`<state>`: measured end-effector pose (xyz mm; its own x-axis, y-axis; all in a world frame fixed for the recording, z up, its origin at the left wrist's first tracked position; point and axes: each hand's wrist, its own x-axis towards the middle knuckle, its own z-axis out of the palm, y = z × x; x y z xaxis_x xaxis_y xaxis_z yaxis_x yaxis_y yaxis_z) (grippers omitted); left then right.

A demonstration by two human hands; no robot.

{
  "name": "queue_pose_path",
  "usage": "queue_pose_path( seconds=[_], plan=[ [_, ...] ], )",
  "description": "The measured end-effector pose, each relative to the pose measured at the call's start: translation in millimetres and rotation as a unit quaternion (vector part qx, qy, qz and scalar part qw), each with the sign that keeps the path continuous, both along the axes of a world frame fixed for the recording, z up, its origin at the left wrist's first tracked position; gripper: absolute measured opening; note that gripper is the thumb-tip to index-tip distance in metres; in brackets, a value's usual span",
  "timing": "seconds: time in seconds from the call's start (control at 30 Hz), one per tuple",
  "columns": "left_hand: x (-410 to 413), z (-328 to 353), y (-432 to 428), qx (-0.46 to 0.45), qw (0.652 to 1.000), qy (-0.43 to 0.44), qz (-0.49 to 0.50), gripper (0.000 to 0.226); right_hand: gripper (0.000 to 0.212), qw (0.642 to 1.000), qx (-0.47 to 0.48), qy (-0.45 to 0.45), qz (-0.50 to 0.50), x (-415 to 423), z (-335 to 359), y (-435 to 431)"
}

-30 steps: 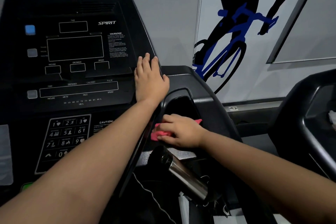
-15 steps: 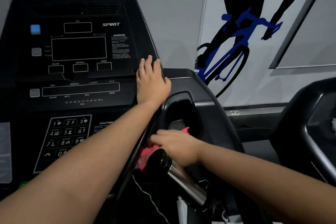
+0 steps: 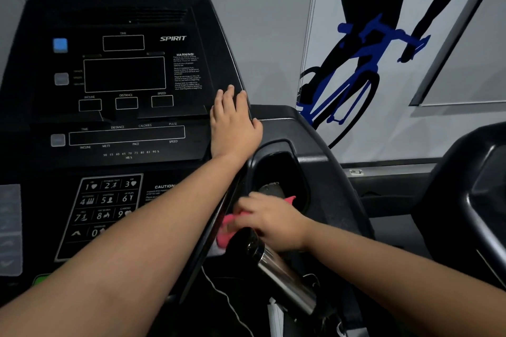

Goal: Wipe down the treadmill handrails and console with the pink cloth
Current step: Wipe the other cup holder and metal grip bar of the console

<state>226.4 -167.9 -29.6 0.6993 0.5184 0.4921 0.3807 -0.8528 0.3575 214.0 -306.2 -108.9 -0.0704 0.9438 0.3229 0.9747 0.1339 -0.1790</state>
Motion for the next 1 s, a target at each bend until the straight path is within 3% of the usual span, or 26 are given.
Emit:
queue_pose_path(
  seconds=[0.13,0.23,0.33,0.47,0.67,0.77,0.83,0.93,1.0],
  plan=[
    [0,-1,0,0.006,1.0,0.0,0.006,0.058,0.031,0.965,-0.002,0.191,-0.178,21,1,10],
    [0,0,1,0.007,1.0,0.0,0.002,0.057,0.03,0.961,0.009,0.144,-0.237,5,-1,11],
    [0,0,1,0.009,1.0,0.002,0.002,0.057,0.03,0.982,0.044,0.066,-0.174,-12,0,-2],
    [0,-2,2,0.007,1.0,0.003,-0.001,0.057,0.025,0.986,0.032,0.099,-0.128,-4,-5,-8],
    [0,-1,2,0.005,1.0,-0.003,-0.001,0.057,0.028,0.91,0.036,0.185,-0.369,13,-7,31],
    [-1,-1,3,0.003,1.0,-0.003,-0.003,0.057,0.025,0.888,0.01,0.253,-0.384,9,-4,34],
    [-1,-1,2,0.001,1.0,-0.002,-0.006,0.057,0.026,0.894,-0.019,0.258,-0.366,3,4,24],
    [-1,-1,2,0.003,1.0,0.003,-0.003,0.058,0.03,0.938,-0.043,0.149,-0.31,-8,13,7],
    [0,-1,3,0.008,1.0,0.005,-0.002,0.057,0.029,0.946,-0.035,0.119,-0.299,-12,12,6]
  ],
)
